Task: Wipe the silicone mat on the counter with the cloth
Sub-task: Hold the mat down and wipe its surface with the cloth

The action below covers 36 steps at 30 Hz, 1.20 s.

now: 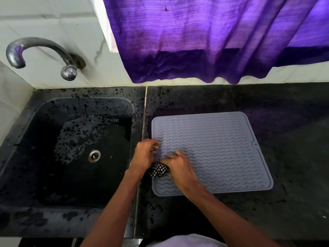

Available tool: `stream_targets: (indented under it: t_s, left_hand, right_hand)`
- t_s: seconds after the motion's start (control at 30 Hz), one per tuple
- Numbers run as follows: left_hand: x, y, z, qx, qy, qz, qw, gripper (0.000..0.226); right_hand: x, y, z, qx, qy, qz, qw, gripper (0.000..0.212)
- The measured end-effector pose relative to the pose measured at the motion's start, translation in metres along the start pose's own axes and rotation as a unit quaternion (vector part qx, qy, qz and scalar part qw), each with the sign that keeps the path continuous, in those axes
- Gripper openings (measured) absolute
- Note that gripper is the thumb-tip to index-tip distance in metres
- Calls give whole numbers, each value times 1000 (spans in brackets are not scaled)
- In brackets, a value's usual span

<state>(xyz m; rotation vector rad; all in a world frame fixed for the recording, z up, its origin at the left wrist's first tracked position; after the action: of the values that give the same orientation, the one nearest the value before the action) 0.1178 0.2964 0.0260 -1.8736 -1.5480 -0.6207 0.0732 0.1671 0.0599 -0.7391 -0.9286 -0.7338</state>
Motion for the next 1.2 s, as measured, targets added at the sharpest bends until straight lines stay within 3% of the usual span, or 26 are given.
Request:
stream_targets:
  t_s: [0.2,0.33,0.5,0.6,0.67,0.7,0.77,0.9,1.1,1.2]
  left_hand:
    - [-11,-5,1,3,22,-59,998,49]
    - [-15,-8,8,80,-28,-74,994,27]
    - [-17,-17,-6,88,-118,-72,986,17]
    - [-30,-28,-4,47,-72,-82,993,32]
    - [-36,-32,1,73,-82,-79,991,32]
    - [-40,-34,2,97,-94,-79,988,26]
    - [-41,-37,-12,74,-8,-98,992,20]
    - [-41,-44,-27,57,31,-108,992,32]
    - [-52,-44,-22,95,46,-50,993,38]
    - [-65,-47,-14,85,66,-51,993,49]
  right_hand:
    - [13,-3,-9,3,13,-25,1000,33]
    - [20,-16,-31,-9,15,-18,1000,39]
    - [24,-25,-58,-53,15,-41,998,56]
    - [27,-25,-54,-50,11,-41,998,37]
    - [30,-23,-52,-53,19,-46,997,31]
    - [29,-22,-53,-57,11,-48,997,33]
    - [21,-21,-57,-69,-7,-40,997,45]
    - [12,-26,-65,-71,5,-23,997,62]
    - [19,-32,-81,-77,0,-22,997,67]
    - [21,-32,-83,-81,8,-28,996,59]
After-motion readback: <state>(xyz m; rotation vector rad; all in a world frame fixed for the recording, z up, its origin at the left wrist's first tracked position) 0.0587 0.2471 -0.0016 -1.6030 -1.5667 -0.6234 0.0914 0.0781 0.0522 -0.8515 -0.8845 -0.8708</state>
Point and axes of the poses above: each hand's wrist, its own y-axis towards the middle knuckle, its own x-axis out of the back of the hand, z = x × y, the point moved 7 cm from there along y, towards the middle knuckle, and after that the axes turned 8 degrees about z, right-handed, at the moved point
